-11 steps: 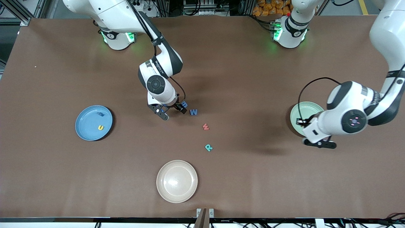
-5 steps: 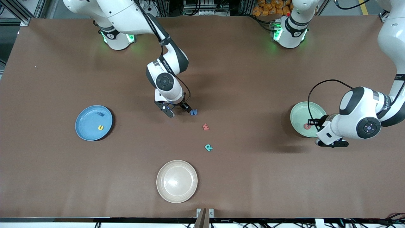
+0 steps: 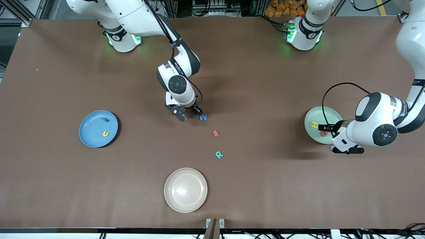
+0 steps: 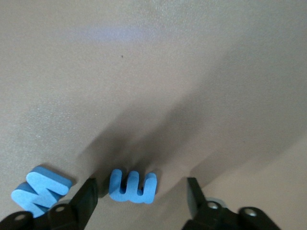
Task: Sort upper and lower case letters into plates
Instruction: 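Grasp the blue m with the right gripper, carry to blue plate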
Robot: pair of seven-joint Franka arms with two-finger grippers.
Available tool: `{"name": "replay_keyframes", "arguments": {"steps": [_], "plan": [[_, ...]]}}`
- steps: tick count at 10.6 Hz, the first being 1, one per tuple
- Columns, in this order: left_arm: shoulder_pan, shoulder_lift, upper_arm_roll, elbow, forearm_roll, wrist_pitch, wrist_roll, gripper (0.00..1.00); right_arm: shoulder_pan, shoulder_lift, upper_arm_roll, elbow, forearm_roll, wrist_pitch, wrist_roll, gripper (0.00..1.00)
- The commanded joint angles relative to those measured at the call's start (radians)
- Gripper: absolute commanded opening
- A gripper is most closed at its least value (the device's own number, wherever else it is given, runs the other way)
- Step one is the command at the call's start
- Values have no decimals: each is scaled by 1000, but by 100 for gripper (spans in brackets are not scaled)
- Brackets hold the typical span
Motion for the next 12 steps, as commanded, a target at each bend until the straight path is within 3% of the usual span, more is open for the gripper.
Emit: {"name": "replay_keyframes", "arguments": {"steps": [1, 6, 9, 12], "plan": [[-35, -22, -1, 0, 9, 8, -10, 100, 11, 9, -11, 14, -13, -6, 17, 58], [-61, -29, -85, 19, -40, 4, -54, 100, 11, 9, -11, 14, -13, -6, 14, 29], [-176, -29, -103, 42, -40, -2, -308, 100, -20, -1, -11, 40, -13, -56, 4, 28], [-237, -32, -115, 56, -109, -4, -481, 100, -121, 1, -9, 181, -8, -312, -81, 28]]}}
